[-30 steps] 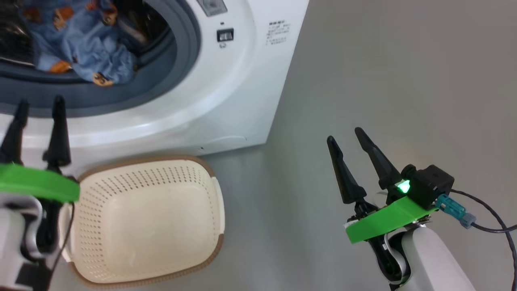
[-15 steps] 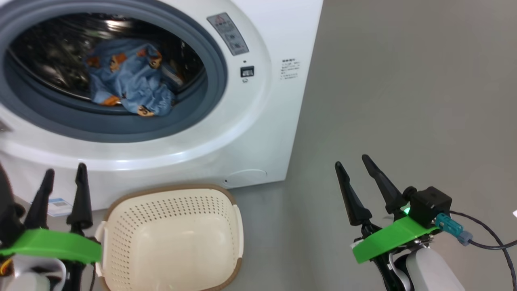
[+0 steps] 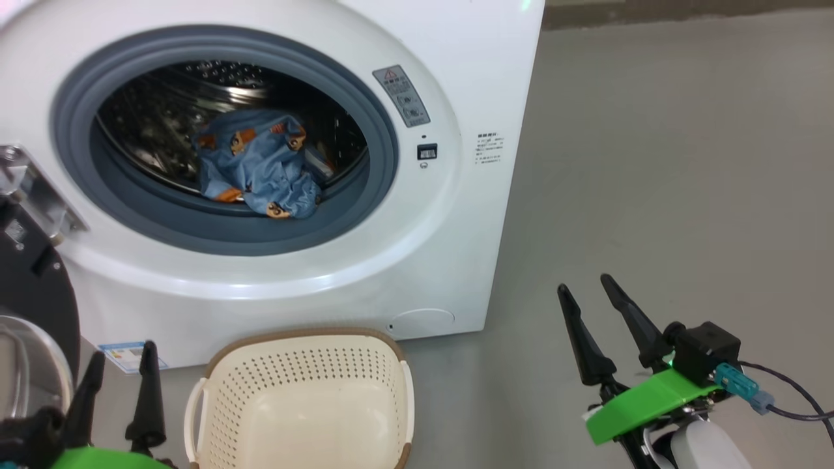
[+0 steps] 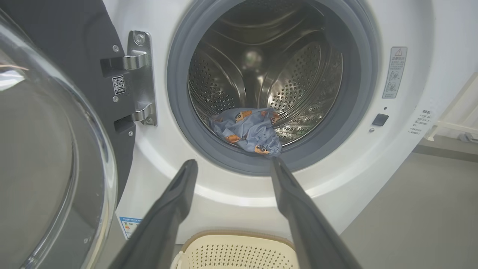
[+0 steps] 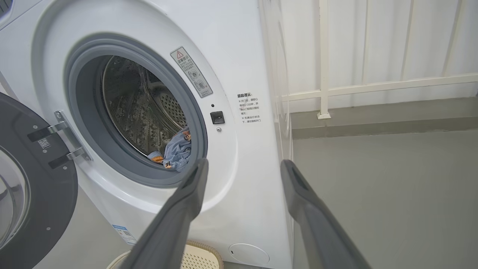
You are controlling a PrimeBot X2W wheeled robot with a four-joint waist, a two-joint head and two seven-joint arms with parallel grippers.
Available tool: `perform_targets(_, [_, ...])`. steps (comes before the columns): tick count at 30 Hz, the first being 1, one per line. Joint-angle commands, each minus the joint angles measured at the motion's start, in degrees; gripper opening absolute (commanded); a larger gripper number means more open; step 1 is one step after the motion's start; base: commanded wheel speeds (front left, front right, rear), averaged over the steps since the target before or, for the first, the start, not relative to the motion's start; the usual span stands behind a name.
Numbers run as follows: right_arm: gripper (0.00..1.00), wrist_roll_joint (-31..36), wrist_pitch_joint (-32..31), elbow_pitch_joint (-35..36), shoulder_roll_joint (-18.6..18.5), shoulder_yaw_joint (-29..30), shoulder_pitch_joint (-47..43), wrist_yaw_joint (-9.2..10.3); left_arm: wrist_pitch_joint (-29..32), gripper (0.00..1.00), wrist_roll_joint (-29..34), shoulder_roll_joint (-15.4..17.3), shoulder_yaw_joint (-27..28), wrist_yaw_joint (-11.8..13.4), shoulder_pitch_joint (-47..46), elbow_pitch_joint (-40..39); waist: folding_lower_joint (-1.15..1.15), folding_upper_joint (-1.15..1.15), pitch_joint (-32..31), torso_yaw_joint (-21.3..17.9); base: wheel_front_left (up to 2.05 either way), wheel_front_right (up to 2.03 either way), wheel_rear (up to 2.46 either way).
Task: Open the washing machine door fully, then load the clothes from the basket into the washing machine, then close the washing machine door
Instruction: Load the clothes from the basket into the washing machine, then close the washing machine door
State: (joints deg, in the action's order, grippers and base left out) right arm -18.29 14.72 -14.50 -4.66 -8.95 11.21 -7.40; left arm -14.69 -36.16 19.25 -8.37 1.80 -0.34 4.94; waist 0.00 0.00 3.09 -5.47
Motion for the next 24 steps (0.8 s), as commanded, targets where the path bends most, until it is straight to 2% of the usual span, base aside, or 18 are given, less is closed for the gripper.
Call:
perform_targets(1, [1.0, -0.5, 0.3, 1.3, -0.3, -1.2, -0.1, -0.09, -0.3, 1.0, 0.7, 1.2, 2.7, 0.4, -0.8, -1.9, 0.0, 0.0, -1.0, 0.4, 0.0, 0.0, 0.0])
perform_targets(13, [1.0, -1.4, 0.3, 1.1, -1.8, -1.3, -0.4, -0.09, -0.3, 1.0, 4.8, 0.3, 2.8, 2.1, 1.1, -3.9, 0.0, 0.0, -2.3, 1.0, 0.0, 0.0, 0.0])
perform_targets(24, [1.0, -1.6, 0.3, 1.0, -2.0, -1.2, 0.1, -0.09, -0.3, 1.0, 5.7, 0.1, 2.8, 2.0, 0.7, -3.3, 0.0, 0.0, -2.1, 0.9, 0.0, 0.0, 0.0])
